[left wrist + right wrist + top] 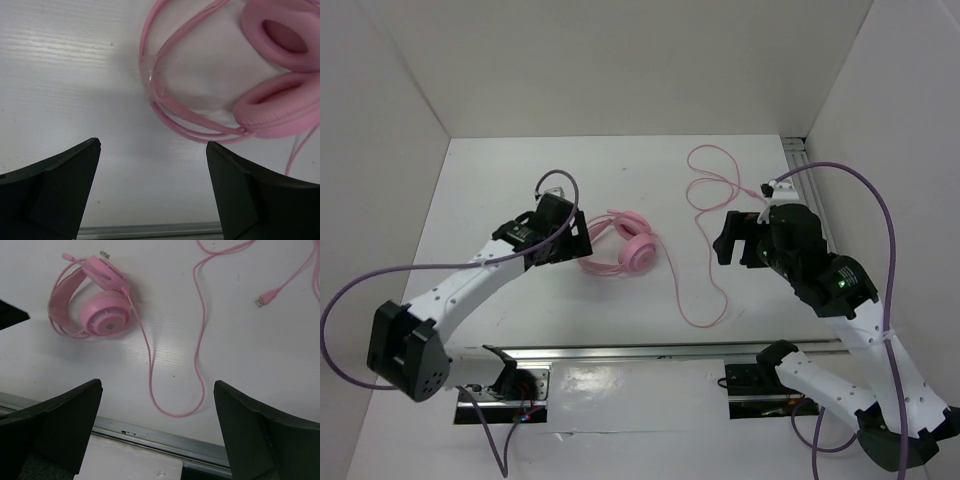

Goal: Wrap the headphones

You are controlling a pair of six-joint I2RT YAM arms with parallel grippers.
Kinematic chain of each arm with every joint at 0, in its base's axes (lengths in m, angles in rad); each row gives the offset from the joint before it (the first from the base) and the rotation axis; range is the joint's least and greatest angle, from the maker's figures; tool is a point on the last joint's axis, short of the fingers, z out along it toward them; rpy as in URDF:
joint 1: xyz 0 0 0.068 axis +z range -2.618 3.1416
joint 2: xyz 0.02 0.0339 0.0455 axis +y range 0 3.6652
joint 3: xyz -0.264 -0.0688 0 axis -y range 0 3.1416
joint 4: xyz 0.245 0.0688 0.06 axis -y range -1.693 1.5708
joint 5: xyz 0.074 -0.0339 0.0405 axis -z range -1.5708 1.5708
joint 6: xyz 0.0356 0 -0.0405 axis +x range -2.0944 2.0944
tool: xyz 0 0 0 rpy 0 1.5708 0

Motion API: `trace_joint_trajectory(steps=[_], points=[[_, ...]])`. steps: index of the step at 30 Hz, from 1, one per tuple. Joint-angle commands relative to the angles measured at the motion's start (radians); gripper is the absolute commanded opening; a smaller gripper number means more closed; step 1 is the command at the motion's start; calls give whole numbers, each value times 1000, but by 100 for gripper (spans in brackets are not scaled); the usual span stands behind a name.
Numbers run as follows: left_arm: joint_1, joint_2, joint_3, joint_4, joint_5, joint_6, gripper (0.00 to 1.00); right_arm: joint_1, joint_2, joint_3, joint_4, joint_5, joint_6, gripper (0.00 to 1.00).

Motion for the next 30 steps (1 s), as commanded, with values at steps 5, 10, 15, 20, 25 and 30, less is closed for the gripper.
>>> trace_joint_trajectory(steps=[5,10,15,20,25,30], points=[[133,256,-36,310,140,27,100,-1,-47,-55,91,-154,-19,100],[146,409,-7,340,140,27,100,-1,-58,-55,91,-174,-29,100],[146,448,-48,340,127,4,89,-1,-67,-55,100,-194,-29,100],[123,425,-114,360,106,-6,49,-1,-86,-64,121,-205,-18,100],[112,449,-112,325,107,-6,0,-1,-106,-85,157,-242,2,100],[66,201,-123,197,9,-34,0,-1,-165,-180,293,-381,-27,100]])
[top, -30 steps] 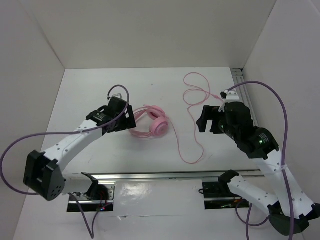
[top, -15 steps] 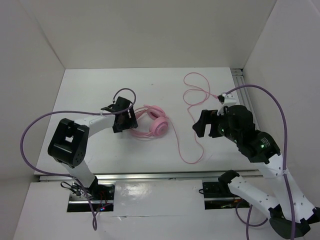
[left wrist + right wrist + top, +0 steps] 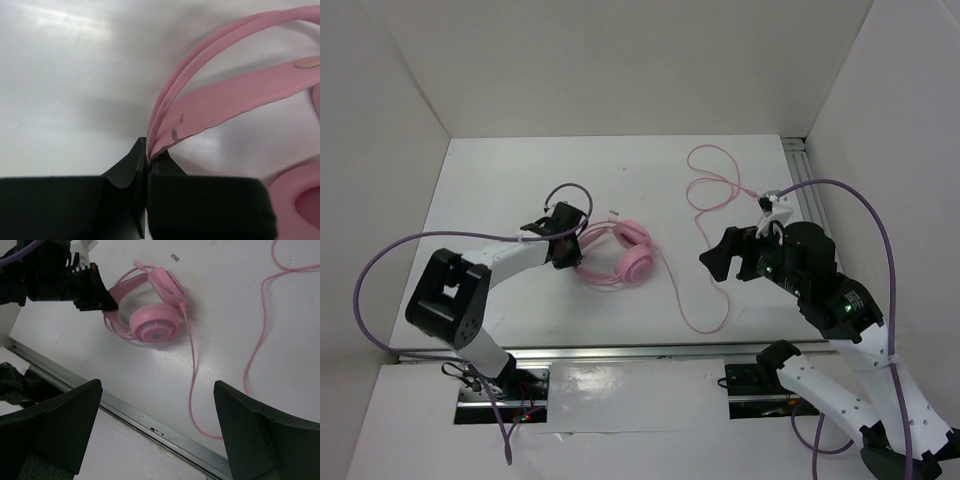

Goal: Wrap the headphones

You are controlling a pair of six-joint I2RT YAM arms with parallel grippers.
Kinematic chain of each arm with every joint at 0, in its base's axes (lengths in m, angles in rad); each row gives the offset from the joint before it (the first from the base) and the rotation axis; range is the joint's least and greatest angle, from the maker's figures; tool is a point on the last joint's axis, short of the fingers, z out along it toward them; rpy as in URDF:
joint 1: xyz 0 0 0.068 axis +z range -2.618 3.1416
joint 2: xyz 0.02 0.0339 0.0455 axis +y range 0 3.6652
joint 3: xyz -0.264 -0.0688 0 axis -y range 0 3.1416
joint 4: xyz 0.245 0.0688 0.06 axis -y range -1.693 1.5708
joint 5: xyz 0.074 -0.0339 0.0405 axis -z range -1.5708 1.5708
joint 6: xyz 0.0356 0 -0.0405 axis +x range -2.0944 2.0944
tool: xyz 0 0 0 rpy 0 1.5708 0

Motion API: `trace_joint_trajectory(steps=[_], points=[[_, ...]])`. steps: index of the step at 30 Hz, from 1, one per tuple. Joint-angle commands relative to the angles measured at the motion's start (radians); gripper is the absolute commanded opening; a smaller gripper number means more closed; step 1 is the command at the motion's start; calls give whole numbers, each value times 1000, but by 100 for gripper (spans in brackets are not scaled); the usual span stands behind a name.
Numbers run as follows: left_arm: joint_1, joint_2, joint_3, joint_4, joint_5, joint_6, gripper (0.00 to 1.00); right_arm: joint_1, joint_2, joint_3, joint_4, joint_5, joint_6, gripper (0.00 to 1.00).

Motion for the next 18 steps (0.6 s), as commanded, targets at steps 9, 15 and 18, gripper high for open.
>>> trace_joint_trajectory(steps=[9,15,18], points=[[-117,-576,370,-619,-234,-10,0,-1,-226,-379,709,-443,-7,100],[-99,-554,655,-832,-283,90,0,-1,0,-530,1045,-548,19,100],[-77,-534,764,-854,-283,113,0,12,170,-553,1218,-605,41,100]])
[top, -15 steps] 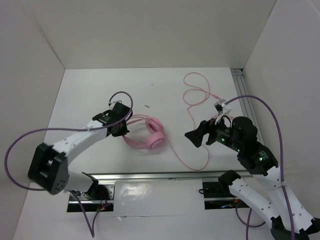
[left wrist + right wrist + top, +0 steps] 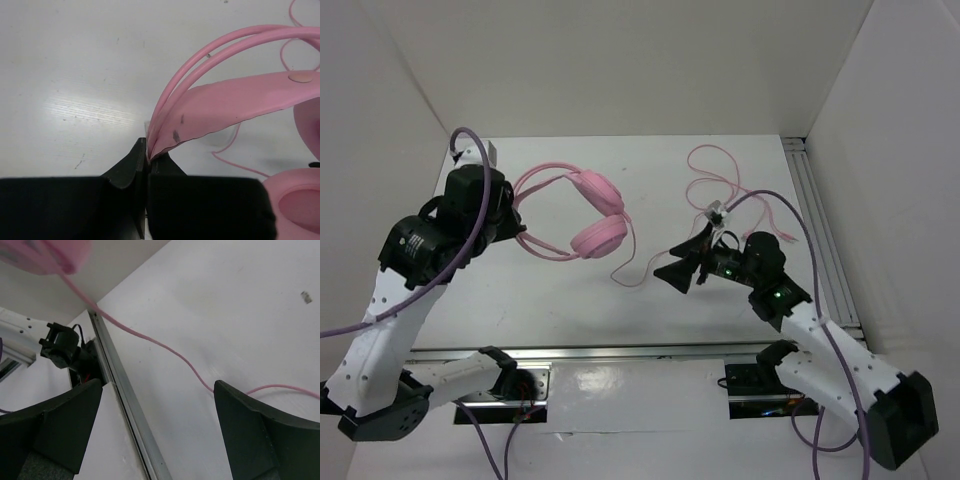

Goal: Wrap the headphones

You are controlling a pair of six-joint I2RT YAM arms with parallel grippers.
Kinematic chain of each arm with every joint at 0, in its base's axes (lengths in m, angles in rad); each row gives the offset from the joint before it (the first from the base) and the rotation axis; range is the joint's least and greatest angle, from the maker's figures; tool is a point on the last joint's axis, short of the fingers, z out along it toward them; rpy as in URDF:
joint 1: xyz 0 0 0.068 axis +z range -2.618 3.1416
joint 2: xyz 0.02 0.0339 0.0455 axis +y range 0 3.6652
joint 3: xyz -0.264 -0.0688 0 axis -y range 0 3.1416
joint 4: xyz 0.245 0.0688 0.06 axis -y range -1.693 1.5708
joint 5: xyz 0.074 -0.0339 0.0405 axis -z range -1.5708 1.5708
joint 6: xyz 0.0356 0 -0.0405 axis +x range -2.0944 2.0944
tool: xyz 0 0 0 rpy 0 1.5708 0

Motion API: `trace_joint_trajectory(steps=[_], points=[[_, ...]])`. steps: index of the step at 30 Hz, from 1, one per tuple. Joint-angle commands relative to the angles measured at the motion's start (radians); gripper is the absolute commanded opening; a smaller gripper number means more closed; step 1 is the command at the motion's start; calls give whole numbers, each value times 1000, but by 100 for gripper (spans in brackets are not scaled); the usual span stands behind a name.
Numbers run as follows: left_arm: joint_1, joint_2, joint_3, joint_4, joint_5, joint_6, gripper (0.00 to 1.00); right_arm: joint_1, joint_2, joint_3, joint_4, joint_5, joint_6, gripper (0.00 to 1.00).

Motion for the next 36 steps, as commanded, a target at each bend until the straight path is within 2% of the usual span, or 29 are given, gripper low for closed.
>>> trace_joint_trajectory(steps=[1,6,8,13,17,18,22,23,27,29,30,33,35,36], points=[[20,50,127,-62,-16,39,0,28,156,-24,322,-103,21,100],[58,148,334,-126,50,72,0,113,294,-24,446,-68,18,100],[80,168,389,-136,82,73,0,139,352,25,469,-68,2,97],[119,211,440,-157,125,92,0,173,453,66,501,-61,-37,94],[138,220,451,-157,157,93,0,182,541,102,534,-30,-66,86],[150,220,460,-157,157,93,0,182,562,112,546,-30,-66,77],[190,231,479,-157,157,111,0,182,664,163,584,-82,-57,53],[201,231,479,-157,166,111,0,182,688,163,594,-94,-57,37],[264,231,459,-148,191,111,0,191,710,125,702,-62,-11,12],[310,220,430,-124,222,111,0,191,719,125,713,-62,-11,10],[326,210,407,-114,232,111,0,191,719,125,694,-53,-11,3],[353,199,369,-91,211,111,0,200,657,125,597,-2,-58,0],[353,187,342,-91,77,102,0,228,578,125,403,166,-144,0],[341,186,298,-91,14,90,0,287,479,125,331,265,-173,0]])
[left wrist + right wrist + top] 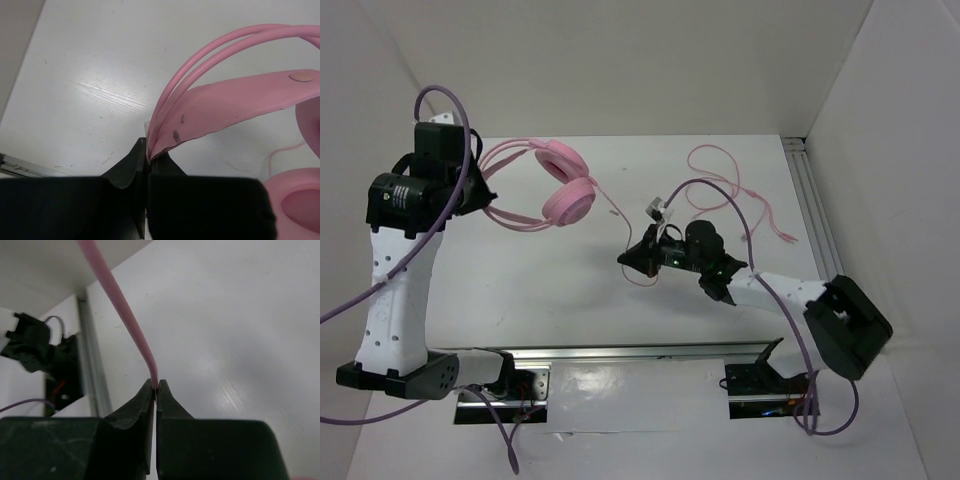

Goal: Wrap the headphones

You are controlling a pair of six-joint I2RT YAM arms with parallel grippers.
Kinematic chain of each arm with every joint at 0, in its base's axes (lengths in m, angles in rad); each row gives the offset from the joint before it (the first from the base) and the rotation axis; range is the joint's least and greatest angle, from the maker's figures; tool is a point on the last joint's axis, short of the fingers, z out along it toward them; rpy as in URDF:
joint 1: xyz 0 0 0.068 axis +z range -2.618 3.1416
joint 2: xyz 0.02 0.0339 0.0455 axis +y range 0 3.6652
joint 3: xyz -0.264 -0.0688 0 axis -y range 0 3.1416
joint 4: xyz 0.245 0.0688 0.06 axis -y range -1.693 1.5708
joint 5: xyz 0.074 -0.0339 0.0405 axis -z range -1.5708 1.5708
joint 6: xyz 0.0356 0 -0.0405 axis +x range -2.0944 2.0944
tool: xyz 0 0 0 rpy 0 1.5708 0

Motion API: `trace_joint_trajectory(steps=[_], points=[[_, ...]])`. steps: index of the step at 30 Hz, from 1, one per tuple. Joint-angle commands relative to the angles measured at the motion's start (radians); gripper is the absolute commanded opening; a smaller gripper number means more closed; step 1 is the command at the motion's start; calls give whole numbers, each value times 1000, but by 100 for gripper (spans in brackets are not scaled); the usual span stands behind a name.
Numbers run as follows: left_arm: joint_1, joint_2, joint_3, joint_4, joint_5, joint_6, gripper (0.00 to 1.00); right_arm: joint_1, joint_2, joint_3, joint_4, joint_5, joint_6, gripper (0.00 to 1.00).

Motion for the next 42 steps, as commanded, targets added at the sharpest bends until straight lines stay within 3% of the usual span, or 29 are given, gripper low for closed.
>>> trace_joint_trajectory(steps=[1,6,10,14,19,21,26,31,37,42], points=[[-31,-56,-68,101,-245,-31,0,121,-225,7,-227,421,-136,0],[-161,-47,-240,114,-378,-67,0,306,-400,85,-555,835,-249,0],[-299,19,-346,126,-497,-76,0,449,-360,216,-761,1126,-277,0],[-485,111,-355,95,-609,-62,0,593,-273,331,-930,1546,-289,0],[-623,194,-355,94,-634,-21,0,695,-187,395,-1034,1766,-298,0],[-644,203,-377,118,-570,14,0,705,-187,386,-1015,1851,-309,0],[-697,174,-434,247,-452,156,0,715,-271,294,-826,1871,-439,0],[-752,138,-464,313,-311,237,0,715,-432,199,-680,1739,-487,1],[-781,113,-466,347,-169,298,0,715,-537,178,-651,1434,-487,7],[-790,122,-437,336,-126,298,0,689,-471,203,-674,1391,-478,7]])
